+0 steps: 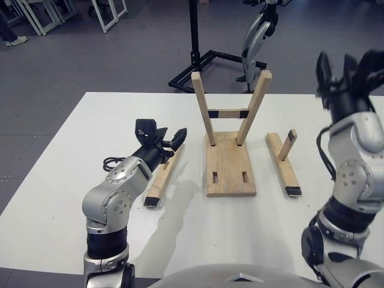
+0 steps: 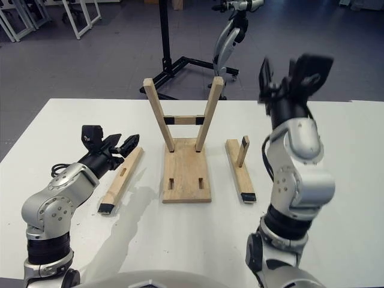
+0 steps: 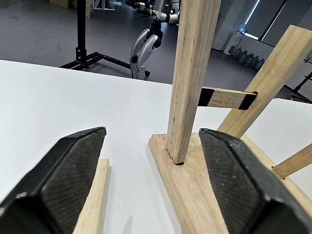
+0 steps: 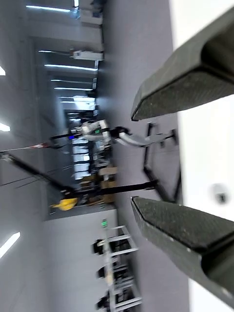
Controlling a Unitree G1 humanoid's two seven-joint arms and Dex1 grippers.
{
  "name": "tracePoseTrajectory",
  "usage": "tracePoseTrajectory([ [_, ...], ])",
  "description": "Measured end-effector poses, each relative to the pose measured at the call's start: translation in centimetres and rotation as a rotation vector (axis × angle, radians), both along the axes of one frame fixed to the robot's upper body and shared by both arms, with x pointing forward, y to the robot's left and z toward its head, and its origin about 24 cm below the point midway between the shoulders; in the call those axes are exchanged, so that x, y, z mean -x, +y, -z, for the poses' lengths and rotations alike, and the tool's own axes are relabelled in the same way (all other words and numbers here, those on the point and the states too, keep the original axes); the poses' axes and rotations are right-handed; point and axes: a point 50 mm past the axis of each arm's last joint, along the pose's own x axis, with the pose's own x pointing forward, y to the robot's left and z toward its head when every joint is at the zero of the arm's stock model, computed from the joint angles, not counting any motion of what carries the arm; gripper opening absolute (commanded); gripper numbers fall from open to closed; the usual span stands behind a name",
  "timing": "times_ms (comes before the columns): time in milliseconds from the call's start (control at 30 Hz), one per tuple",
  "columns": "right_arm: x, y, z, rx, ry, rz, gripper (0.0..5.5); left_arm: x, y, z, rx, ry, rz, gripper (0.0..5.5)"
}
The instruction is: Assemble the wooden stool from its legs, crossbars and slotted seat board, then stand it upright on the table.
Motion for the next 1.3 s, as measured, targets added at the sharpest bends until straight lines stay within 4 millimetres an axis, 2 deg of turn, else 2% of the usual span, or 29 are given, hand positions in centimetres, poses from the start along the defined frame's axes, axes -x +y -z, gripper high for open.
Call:
tracePoseTrajectory([
  [67,3.5,-1.0,4.6,0.026,0.220,0.006,3.97,0.4,0.2,0.3,0.003,0.012,-0.012,3.56],
  [100,5.4,-1.1,6.3,0.037,0.313,-0.020,4.14,0.6,0.3,0.5,0.006,0.016,-0.021,3.56],
  [200,9.3,-0.7,9.7,0.062,0.514,-0.139,4.74,0.8,0.4,0.6,0.012,0.018,-0.034,3.56],
  [267,10.3,-0.8,11.6,0.057,0.601,-0.178,4.79,0.9,0.3,0.5,0.012,0.016,-0.034,3.56],
  [367,10.8,-1.8,14.7,0.062,0.739,-0.166,4.79,0.8,0.3,0.5,0.007,0.017,-0.035,3.56],
  [467,9.7,-2.2,15.5,0.078,0.726,-0.166,4.79,0.8,0.4,0.6,0.003,0.022,-0.031,3.56],
  [567,7.4,-1.7,15.9,0.086,0.703,-0.205,4.79,0.5,0.2,0.3,0.001,0.019,-0.022,3.56],
  [633,5.9,-1.0,15.9,0.094,0.689,-0.241,4.33,0.4,0.1,0.2,0.000,0.017,-0.013,3.56],
  [700,5.3,-0.9,16.0,0.098,0.679,-0.258,4.05,0.3,-0.1,0.2,0.002,0.018,-0.003,3.56],
  [867,5.1,-1.5,16.4,0.117,0.673,-0.287,3.05,0.3,-0.1,0.2,0.002,0.019,0.000,3.56],
  [967,4.9,-2.8,16.5,0.139,0.676,-0.241,2.44,0.3,-0.1,0.2,0.002,0.020,0.000,3.56],
  [1033,4.8,-3.0,16.5,0.143,0.678,-0.232,2.06,0.3,-0.1,0.2,0.002,0.020,0.000,3.56],
  [1067,4.7,-3.1,16.5,0.147,0.677,-0.230,2.04,0.3,-0.1,0.2,0.002,0.020,-0.001,3.56],
  [1167,4.0,-3.5,16.1,0.135,0.668,-0.214,2.04,0.3,-0.1,0.3,0.003,0.021,0.000,3.56],
  [1233,3.5,-4.6,15.7,0.093,0.660,-0.151,2.04,0.3,0.3,0.4,0.007,0.027,0.008,3.56],
  [1300,1.6,-6.4,13.0,-0.015,0.515,-0.027,2.04,0.3,1.6,0.1,0.051,0.022,0.065,3.87],
])
